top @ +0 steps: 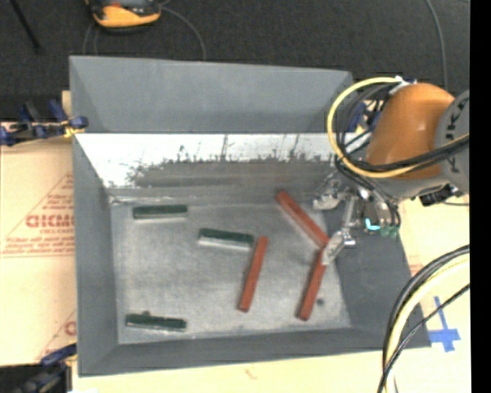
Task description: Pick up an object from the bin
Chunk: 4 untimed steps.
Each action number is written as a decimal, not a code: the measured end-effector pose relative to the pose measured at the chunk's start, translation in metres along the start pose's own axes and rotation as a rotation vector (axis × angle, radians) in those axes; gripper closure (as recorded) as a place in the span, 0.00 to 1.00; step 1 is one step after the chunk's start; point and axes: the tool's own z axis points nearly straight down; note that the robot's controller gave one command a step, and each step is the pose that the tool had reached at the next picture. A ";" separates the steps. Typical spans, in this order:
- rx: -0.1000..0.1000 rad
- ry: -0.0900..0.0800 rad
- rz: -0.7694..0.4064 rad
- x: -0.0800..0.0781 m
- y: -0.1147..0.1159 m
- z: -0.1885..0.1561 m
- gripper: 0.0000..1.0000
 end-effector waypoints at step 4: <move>0.002 -0.012 0.377 -0.040 -0.007 0.060 0.00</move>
Offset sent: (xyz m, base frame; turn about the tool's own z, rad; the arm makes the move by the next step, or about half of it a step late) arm 0.0328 -0.0093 -0.0671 0.4428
